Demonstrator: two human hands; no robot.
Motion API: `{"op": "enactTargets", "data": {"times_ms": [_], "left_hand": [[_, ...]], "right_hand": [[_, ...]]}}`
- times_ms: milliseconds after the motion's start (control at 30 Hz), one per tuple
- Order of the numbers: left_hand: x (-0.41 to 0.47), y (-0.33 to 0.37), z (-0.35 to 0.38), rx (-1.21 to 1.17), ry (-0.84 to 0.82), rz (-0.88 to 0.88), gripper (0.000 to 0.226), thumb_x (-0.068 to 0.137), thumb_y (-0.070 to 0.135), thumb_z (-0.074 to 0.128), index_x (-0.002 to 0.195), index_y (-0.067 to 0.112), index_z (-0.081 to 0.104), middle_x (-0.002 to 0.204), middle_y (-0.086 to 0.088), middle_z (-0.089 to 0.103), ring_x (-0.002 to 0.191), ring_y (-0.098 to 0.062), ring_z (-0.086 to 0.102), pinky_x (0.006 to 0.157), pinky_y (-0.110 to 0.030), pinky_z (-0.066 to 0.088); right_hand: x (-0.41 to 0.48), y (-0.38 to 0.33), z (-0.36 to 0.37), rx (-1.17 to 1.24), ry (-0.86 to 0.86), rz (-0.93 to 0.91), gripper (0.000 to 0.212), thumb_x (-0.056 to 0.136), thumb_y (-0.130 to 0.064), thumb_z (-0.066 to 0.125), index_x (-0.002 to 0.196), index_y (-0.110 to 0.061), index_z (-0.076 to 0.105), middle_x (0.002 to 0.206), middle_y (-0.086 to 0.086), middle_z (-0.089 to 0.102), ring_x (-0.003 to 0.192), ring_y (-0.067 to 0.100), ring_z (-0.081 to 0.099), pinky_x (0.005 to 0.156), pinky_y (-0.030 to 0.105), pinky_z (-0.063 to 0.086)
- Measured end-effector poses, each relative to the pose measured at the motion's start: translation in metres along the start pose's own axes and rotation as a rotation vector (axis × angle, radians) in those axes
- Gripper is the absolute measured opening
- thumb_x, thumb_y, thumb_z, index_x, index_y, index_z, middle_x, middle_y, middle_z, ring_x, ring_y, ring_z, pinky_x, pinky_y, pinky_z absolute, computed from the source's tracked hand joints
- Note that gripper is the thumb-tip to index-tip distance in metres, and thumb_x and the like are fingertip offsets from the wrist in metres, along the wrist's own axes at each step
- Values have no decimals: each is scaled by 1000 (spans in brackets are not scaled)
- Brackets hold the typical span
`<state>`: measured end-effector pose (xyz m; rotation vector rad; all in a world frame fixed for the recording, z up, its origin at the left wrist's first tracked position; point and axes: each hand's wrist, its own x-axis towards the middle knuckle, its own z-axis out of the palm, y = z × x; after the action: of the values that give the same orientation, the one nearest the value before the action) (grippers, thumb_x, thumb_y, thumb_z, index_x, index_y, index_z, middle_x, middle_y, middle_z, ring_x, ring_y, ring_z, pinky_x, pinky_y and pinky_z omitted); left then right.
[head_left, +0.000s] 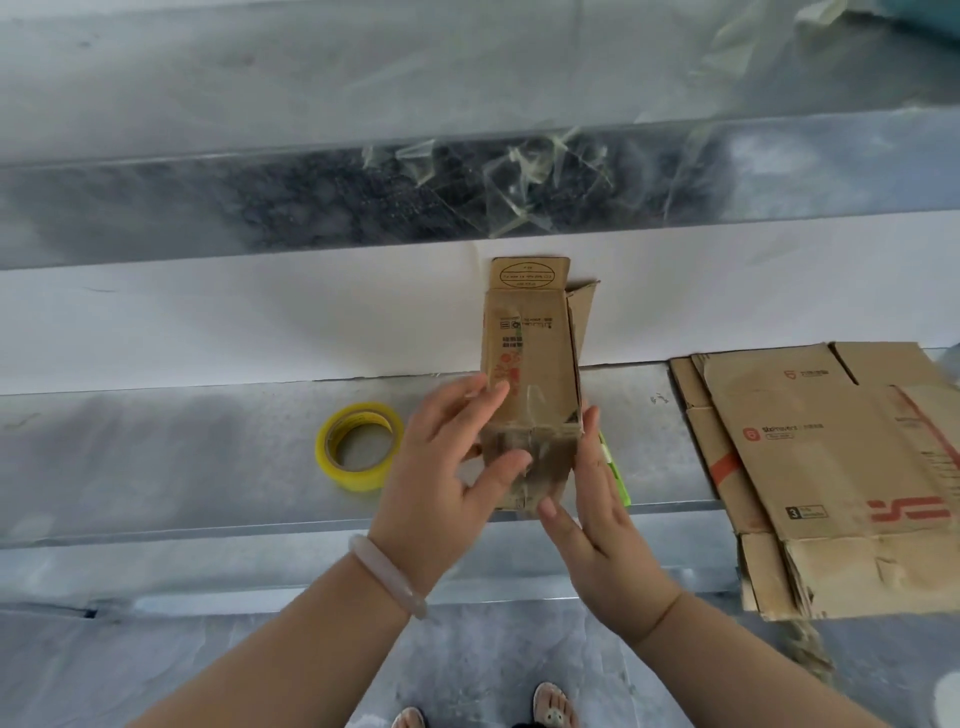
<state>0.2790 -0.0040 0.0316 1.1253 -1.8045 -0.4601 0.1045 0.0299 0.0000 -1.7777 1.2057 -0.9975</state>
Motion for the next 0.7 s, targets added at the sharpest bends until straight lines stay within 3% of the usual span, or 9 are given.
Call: {"op": "enactTargets", "data": {"times_ms": [100,200,267,333,400,467,633,700], "left_hand": [[15,5,-10,116,16,32,47,81,39,71,125,24,60,122,4,45,104,-3,54,83,-15,51],[11,16,-19,67,140,-106,39,78,35,68,116,25,66,118,7,49,102,6,53,79,-7,47],[-2,17,-22,-1,226,-263,38,76,48,72,112,36,68,118,12,54,111,3,52,84,-18,51],[-14,17,-25,-167,278,-444,37,73,60,70,105,43,71,115,13,58,110,-14,59,80,-37,57],[-22,18,-27,-224,317,-525,30,73,62,69,97,43,72,102,15,61,94,-17,66,70,-40,60],[-25,16,-31,-113,344,-514,30,76,65,63,93,41,70,94,17,61,83,-14,67,68,-41,60],[-16,-1,-43,118,106,-506,43,87,60,46,126,44,49,92,14,55,83,-13,60,70,-37,57],[-7,-9,-47,190,54,-493,32,89,49,48,120,44,50,92,12,54,86,-12,56,74,-38,56]], "right_hand": [[2,-11,-10,-42,-46,-55,76,99,-33,45,156,-22,-5,160,-26,-2,148,-1,-2,113,7,8],[-4,-12,-20,-210,-30,-128,78,96,-38,49,156,-31,0,161,-23,5,149,3,7,116,18,19],[-16,-13,-30,-291,73,-26,79,90,-56,52,152,-47,4,156,-32,4,144,-8,9,112,22,22],[-28,-18,-39,-219,255,106,79,75,-65,57,144,-54,20,153,-29,16,138,-12,17,110,24,26],[-30,-24,-46,-22,419,222,64,66,-56,68,124,-51,41,142,-15,42,131,0,40,99,27,43],[-19,-28,-49,193,485,315,47,72,-40,75,111,-44,50,123,-13,59,114,5,57,82,23,50],[25,-32,-53,98,373,412,23,97,-33,54,120,-38,53,111,-16,57,105,9,55,76,24,46],[44,-33,-55,64,308,440,22,101,-31,48,121,-35,55,109,-14,57,102,9,54,73,24,43]]}}
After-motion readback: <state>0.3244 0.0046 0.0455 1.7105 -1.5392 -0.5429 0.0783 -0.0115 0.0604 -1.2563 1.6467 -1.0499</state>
